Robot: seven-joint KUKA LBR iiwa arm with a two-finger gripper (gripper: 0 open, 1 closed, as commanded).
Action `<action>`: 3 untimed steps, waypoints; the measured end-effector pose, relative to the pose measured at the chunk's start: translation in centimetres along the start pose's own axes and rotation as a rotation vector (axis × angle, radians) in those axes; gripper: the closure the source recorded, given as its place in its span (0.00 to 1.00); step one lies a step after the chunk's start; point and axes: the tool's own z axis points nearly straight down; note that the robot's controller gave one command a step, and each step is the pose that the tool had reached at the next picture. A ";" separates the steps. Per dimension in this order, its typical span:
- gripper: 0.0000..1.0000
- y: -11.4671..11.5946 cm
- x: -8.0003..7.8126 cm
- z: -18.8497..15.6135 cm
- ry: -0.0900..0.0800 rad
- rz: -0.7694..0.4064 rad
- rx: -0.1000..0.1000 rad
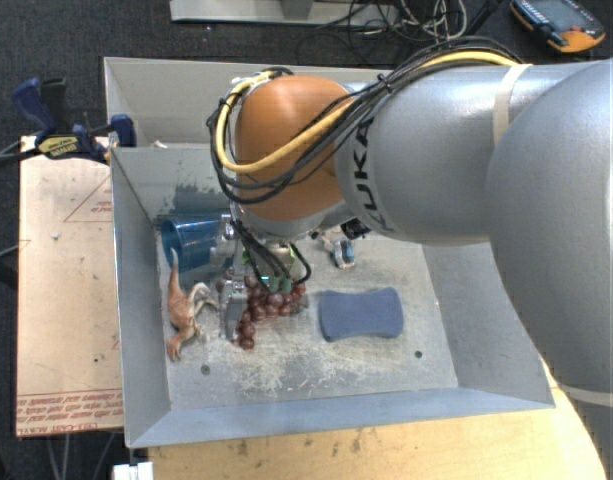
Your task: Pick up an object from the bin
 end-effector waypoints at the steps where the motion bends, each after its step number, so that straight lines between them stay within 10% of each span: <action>1: 0.00 -0.1 -0.2 -0.5 -0.008 0.003 -0.002; 3: 0.00 -5.2 -0.1 6.6 -0.009 -0.098 -0.003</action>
Offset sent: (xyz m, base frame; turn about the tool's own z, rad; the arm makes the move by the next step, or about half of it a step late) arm -0.0064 -0.0578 -0.1023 -0.0198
